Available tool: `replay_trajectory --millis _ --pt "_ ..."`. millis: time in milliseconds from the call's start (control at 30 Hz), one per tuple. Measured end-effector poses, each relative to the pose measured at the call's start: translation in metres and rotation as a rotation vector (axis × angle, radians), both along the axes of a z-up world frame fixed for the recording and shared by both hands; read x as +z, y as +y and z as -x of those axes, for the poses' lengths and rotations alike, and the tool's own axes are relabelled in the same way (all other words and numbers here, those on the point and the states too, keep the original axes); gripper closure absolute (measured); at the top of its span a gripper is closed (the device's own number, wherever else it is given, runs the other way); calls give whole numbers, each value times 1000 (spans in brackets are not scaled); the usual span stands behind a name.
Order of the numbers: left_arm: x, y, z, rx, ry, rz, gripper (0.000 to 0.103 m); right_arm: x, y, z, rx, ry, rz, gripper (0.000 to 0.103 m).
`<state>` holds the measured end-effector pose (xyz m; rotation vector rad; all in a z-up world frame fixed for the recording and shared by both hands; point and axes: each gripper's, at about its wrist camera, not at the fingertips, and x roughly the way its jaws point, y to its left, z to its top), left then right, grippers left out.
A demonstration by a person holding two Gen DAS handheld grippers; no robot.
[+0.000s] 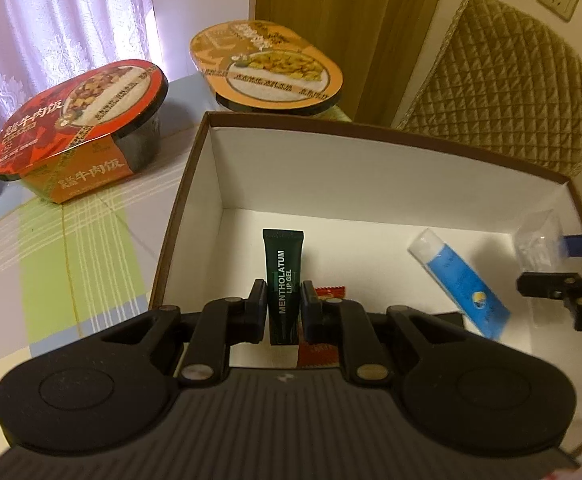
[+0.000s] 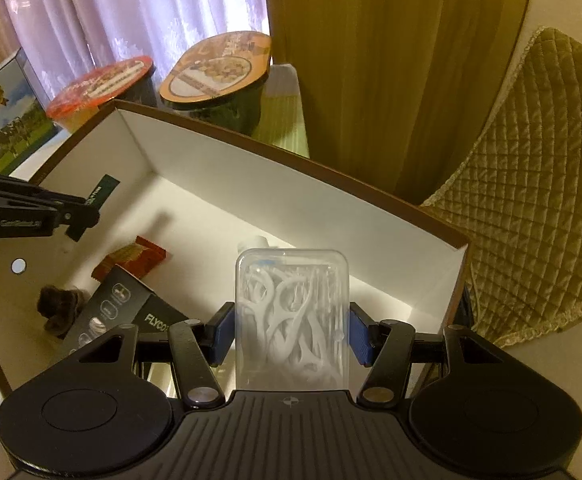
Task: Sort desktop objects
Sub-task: 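Lower and release the lip gel and floss box inside the box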
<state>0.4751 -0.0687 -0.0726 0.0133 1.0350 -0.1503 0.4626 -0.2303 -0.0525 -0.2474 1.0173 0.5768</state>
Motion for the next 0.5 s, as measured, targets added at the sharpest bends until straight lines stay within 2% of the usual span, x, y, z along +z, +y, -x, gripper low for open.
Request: replay_trajectory --millis 233,500 --pt "-12 -8 -17 -16 4 -36 90 -4 8 -8 15 -19 39 48" --pt "-17 -13 -20 -40 3 -52 89 -6 11 -13 27 -39 76 48"
